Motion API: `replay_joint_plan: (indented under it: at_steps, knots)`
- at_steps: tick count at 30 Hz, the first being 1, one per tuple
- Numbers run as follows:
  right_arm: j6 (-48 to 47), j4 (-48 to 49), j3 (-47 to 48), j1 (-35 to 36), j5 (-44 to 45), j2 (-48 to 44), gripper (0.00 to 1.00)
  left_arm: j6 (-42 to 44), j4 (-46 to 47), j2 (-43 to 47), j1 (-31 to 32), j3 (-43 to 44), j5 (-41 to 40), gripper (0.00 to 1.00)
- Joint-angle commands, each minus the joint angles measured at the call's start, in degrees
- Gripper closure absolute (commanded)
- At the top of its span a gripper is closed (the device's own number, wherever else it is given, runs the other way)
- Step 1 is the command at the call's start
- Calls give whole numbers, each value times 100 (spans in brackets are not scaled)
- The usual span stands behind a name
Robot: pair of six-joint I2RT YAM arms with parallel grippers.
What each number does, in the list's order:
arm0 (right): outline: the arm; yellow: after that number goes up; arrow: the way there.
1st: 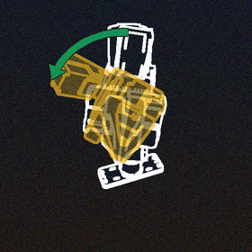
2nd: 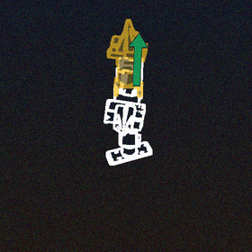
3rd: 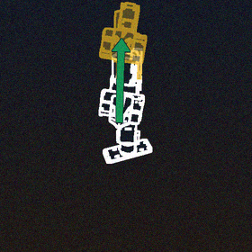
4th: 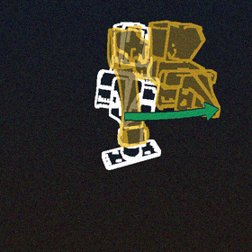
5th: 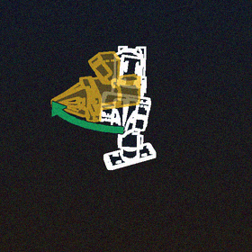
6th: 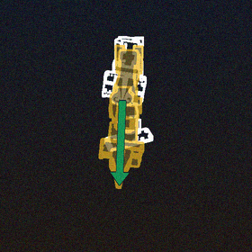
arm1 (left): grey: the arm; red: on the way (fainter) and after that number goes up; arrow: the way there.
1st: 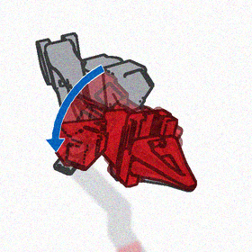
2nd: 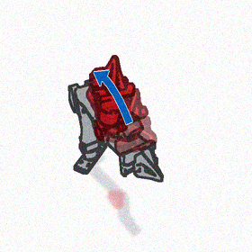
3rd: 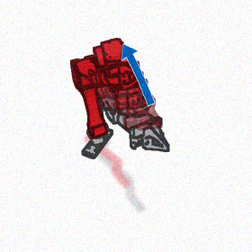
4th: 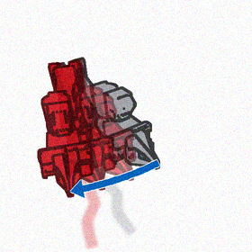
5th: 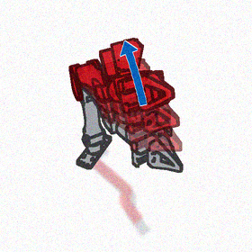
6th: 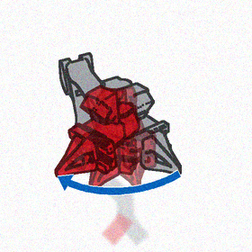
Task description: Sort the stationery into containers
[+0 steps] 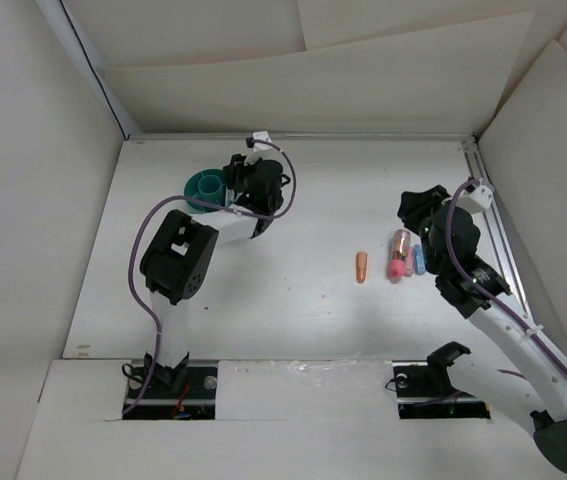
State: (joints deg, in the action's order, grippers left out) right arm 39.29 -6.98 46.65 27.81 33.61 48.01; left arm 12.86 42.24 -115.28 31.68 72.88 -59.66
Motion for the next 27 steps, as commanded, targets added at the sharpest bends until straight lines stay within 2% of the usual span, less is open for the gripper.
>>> replay_joint_plan:
  at_steps: [1, 7, 10, 11, 12, 13, 15, 16, 17, 19, 23, 27]
  knots:
    - [-96, 276, -16, -30, -38, -37, 63, -47, 250, 594, 118, -46, -134, 65]
    - [-97, 276, -16, -30, -38, -37, 63, -512, -470, 963, 242, 226, 41, 62]
    - [-97, 276, -16, -30, 14, -37, 63, -1161, -1277, 1140, 242, 532, 357, 66]
    - [-97, 276, -16, -30, 14, -37, 63, -1398, -1567, 1218, 242, 647, 472, 70]
    - [-97, 276, -16, -30, 14, -37, 63, -1879, -1848, 1219, 242, 779, 568, 78]
    - [-97, 276, -16, -30, 14, -37, 68, -2215, -2556, 1219, 242, 928, 682, 83]
    - [-97, 276, -16, -30, 14, -37, 81, -2821, -3236, 1219, 242, 1438, 1270, 90]
    - [-97, 224, 45, -83, 14, 24, 100, -3573, -3605, 1219, 242, 1587, 1499, 96]
    - [-97, 172, 46, -83, 67, 24, 100, -3832, -4105, 1219, 242, 1676, 2162, 100]
    - [-44, 83, 107, -83, 129, 164, 100, -4185, -4180, 1272, 356, 1493, 2677, 100]
    - [61, -58, 169, -83, 321, 165, 100, -4398, -4372, 1150, 1188, 1203, 2916, 100]
    - [114, -276, 221, -83, 603, 165, 100, -4511, -4688, 850, 1919, 1150, 3504, 100]
